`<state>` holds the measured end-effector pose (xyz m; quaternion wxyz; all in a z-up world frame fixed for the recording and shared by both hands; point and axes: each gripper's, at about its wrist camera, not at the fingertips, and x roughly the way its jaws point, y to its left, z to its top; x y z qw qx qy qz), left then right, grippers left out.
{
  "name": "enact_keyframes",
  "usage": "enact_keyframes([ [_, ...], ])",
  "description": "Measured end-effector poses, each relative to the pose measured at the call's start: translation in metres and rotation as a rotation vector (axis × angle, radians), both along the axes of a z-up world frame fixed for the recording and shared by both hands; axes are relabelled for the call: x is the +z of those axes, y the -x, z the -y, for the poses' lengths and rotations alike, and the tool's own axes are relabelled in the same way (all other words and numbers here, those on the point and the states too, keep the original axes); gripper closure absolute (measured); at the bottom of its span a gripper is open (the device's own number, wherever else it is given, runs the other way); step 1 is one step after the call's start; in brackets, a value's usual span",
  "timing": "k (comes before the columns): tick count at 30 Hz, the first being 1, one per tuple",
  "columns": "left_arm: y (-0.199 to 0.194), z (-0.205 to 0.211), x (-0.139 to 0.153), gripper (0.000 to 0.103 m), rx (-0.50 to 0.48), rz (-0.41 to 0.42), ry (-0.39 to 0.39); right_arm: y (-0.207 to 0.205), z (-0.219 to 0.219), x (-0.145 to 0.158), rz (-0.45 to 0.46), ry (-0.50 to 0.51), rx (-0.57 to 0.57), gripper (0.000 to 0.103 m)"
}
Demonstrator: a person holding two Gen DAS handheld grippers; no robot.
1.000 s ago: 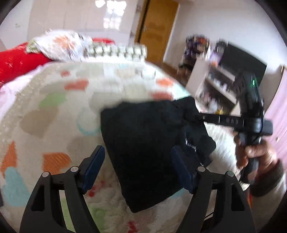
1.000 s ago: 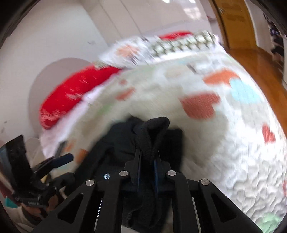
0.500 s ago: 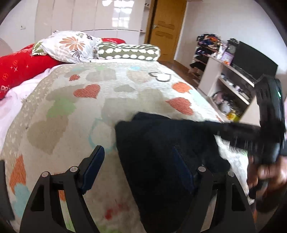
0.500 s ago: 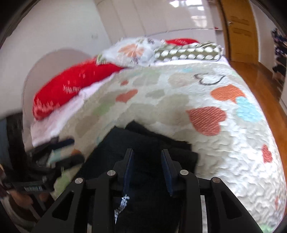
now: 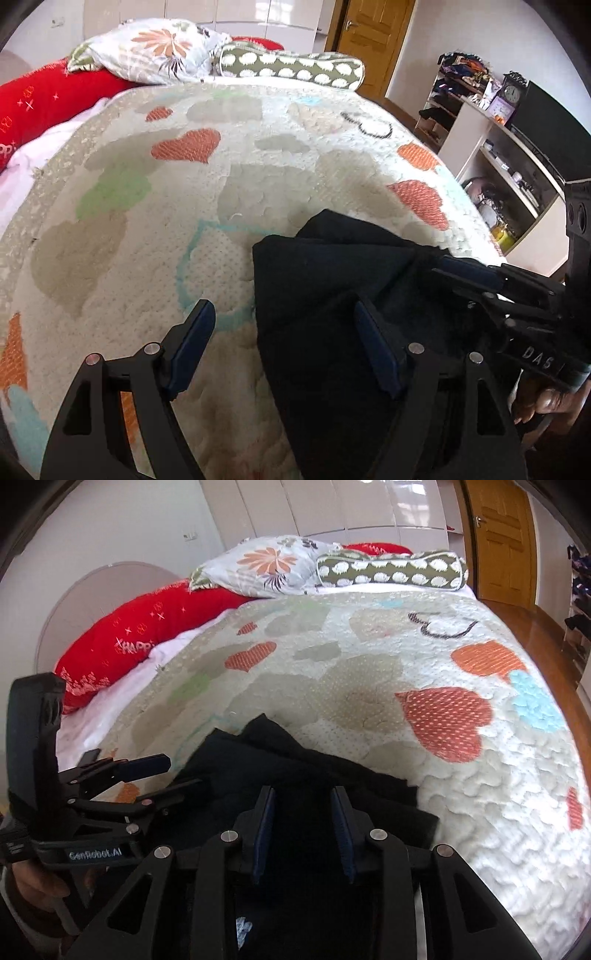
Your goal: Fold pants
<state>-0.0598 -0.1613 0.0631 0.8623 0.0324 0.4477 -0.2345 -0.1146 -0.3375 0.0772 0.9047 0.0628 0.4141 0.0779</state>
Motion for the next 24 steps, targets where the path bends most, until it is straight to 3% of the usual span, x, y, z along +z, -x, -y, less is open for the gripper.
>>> enact_keyframes([
  [2, 0.009, -0.005, 0.01, 0.026, -0.004, 0.017, 0.012, 0.016, -0.003, 0.011, 0.013, 0.031, 0.012, 0.062],
  [8, 0.053, -0.007, 0.026, 0.026, -0.07, 0.05, 0.045, 0.06, -0.012, 0.015, 0.0, 0.077, 0.052, 0.061],
  [12, 0.071, 0.0, 0.017, 0.026, -0.096, 0.041, 0.022, 0.074, -0.01, -0.001, -0.044, 0.111, 0.037, 0.061],
  [14, 0.074, 0.004, 0.006, 0.025, -0.1, 0.018, 0.006, 0.081, -0.009, -0.009, -0.049, 0.136, 0.024, 0.056],
  [19, 0.073, 0.004, -0.007, 0.024, -0.079, -0.027, 0.044, 0.092, -0.005, -0.02, -0.05, 0.134, 0.001, 0.053],
  [24, 0.078, 0.008, -0.006, 0.024, -0.08, -0.005, 0.027, 0.091, -0.004, -0.016, -0.062, 0.126, -0.002, 0.051],
])
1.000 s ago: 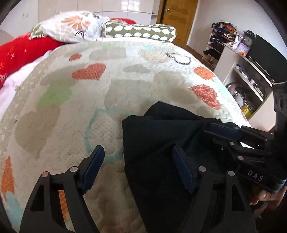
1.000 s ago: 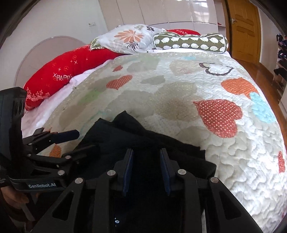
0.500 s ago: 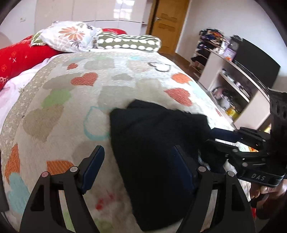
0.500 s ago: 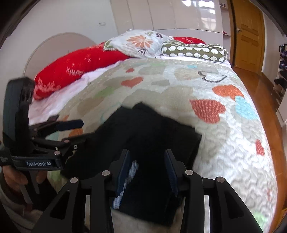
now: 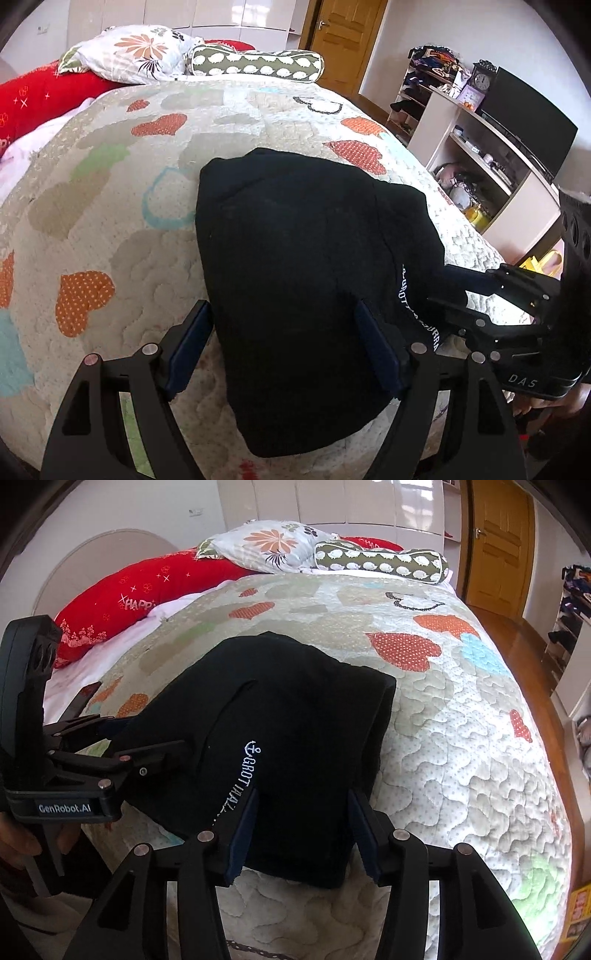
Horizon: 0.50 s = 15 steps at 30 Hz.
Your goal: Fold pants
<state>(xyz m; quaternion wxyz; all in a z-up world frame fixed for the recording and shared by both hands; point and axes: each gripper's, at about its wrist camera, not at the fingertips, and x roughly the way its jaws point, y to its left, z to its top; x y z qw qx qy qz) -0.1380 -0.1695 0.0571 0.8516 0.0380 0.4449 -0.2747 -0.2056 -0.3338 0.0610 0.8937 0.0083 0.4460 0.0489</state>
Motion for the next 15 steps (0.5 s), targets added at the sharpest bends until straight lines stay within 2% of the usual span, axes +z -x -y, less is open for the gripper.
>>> enact_keyframes([
  [5, 0.002, -0.004, 0.009, 0.024, 0.004, 0.008, 0.001, -0.001, 0.006, 0.013, 0.004, -0.054, -0.017, 0.049],
  [8, 0.003, -0.007, 0.017, 0.024, 0.015, 0.035, -0.002, -0.002, 0.003, 0.021, 0.025, -0.03, -0.015, 0.045],
  [15, -0.003, -0.012, 0.024, 0.024, 0.046, 0.053, 0.001, -0.017, 0.015, 0.02, 0.028, -0.06, -0.073, 0.041],
])
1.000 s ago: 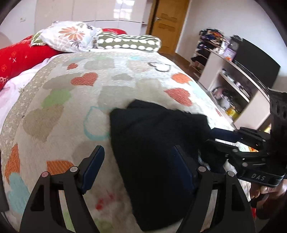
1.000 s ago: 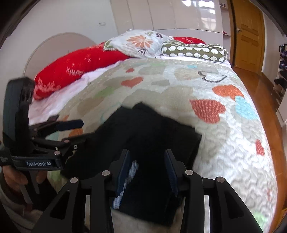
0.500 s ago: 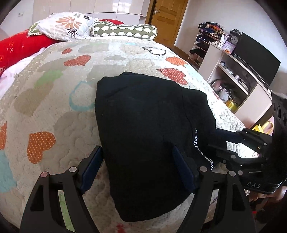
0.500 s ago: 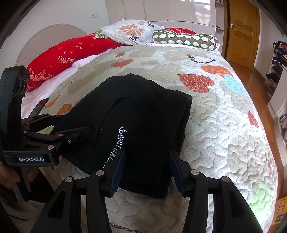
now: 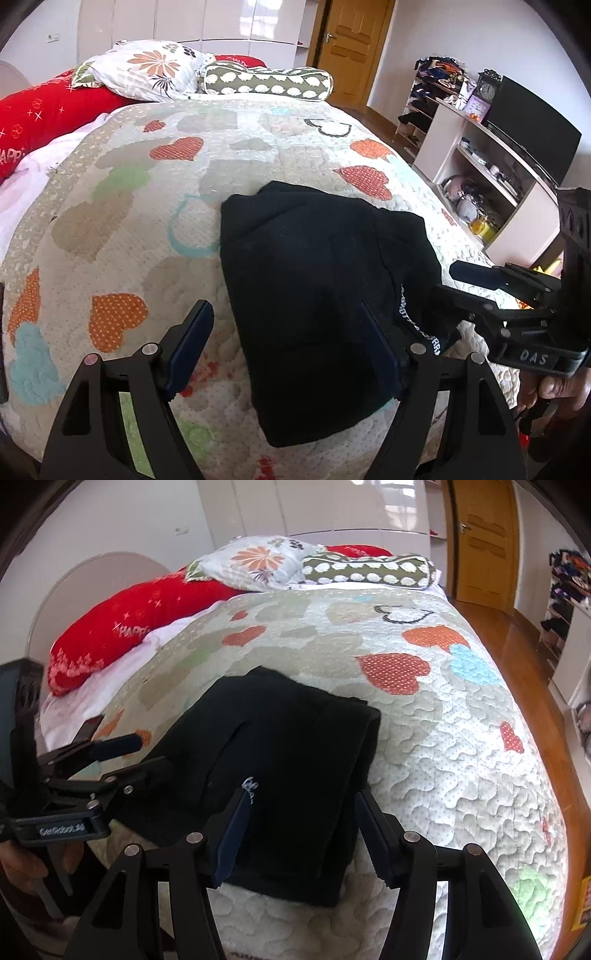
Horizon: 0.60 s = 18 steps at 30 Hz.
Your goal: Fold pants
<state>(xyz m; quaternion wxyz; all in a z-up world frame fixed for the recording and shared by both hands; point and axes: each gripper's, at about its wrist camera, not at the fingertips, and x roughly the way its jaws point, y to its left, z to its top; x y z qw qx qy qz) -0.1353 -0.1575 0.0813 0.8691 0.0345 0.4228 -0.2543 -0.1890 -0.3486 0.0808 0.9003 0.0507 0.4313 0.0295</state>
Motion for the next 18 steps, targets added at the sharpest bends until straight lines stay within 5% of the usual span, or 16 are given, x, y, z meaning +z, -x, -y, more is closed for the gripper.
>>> enact_keyframes([
  [6, -0.005, 0.001, -0.002, 0.024, 0.011, -0.004, -0.005, -0.013, 0.007, -0.014, -0.02, -0.043, 0.002, 0.045],
  [7, -0.006, 0.002, -0.003, 0.024, 0.012, -0.006, -0.005, -0.015, 0.005, -0.016, -0.022, -0.043, 0.017, 0.058],
  [12, -0.009, 0.007, -0.008, 0.024, 0.012, -0.02, -0.017, -0.016, -0.001, -0.011, 0.002, 0.007, 0.04, 0.07],
  [14, -0.009, 0.008, -0.008, 0.024, 0.009, -0.022, -0.017, -0.014, 0.002, -0.007, 0.009, 0.035, 0.035, 0.086],
  [18, -0.008, 0.014, -0.013, 0.024, -0.001, -0.031, -0.02, -0.015, 0.008, -0.015, -0.022, 0.036, 0.02, 0.086],
])
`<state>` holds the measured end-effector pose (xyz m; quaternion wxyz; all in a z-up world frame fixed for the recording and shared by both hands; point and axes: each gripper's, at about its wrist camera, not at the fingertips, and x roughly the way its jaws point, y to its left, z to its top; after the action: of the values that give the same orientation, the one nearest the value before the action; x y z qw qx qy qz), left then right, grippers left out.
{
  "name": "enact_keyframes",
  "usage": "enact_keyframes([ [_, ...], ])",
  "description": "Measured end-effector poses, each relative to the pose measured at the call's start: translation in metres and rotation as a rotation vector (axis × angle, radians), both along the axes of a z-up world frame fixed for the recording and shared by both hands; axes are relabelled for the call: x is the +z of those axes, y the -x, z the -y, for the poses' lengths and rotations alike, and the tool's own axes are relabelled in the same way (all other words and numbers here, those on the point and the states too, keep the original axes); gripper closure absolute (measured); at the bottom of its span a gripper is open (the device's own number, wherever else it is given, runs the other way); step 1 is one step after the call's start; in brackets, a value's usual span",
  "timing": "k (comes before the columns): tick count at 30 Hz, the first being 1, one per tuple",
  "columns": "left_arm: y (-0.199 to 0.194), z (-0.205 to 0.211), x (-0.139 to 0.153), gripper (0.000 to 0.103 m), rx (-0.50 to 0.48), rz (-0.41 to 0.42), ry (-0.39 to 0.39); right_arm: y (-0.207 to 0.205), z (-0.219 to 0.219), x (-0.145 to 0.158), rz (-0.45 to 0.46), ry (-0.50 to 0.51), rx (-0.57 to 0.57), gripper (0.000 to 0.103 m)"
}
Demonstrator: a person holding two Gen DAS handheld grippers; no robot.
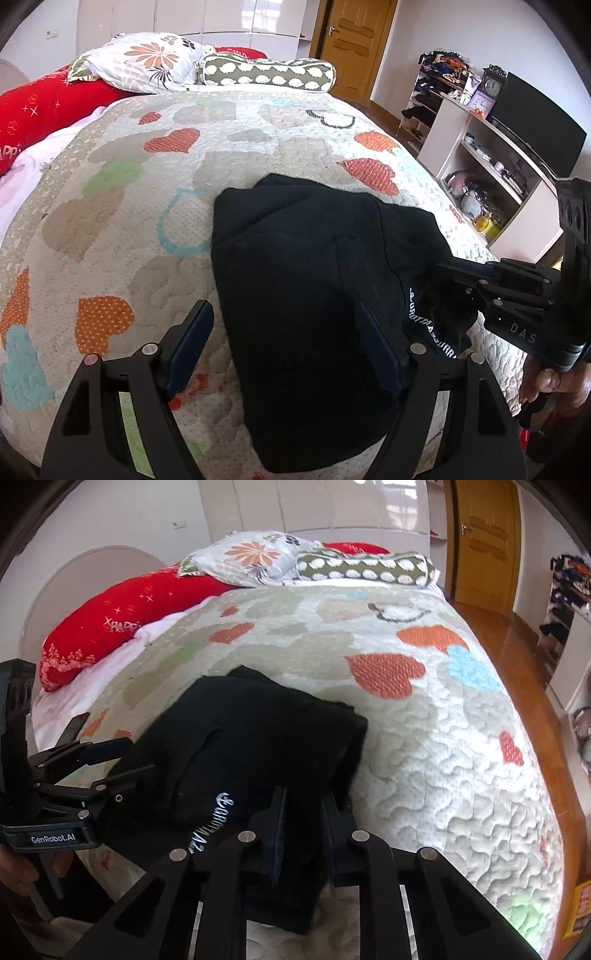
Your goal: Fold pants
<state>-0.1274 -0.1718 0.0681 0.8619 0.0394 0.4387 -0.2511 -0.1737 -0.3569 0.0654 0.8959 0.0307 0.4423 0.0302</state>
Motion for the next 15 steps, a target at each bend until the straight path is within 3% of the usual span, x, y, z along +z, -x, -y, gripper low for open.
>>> enact_keyframes([
  [6, 0.001, 0.003, -0.003, 0.023, -0.006, -0.01, -0.003, 0.005, 0.004, 0.007, 0.007, -0.018, -0.035, 0.082],
  [10, 0.0, -0.002, 0.002, 0.023, 0.006, 0.0, 0.003, 0.012, 0.004, 0.022, 0.041, -0.044, -0.034, 0.065],
  [15, -0.001, -0.005, 0.006, 0.023, 0.015, 0.003, 0.012, 0.019, -0.011, 0.033, 0.071, -0.042, 0.028, 0.064],
])
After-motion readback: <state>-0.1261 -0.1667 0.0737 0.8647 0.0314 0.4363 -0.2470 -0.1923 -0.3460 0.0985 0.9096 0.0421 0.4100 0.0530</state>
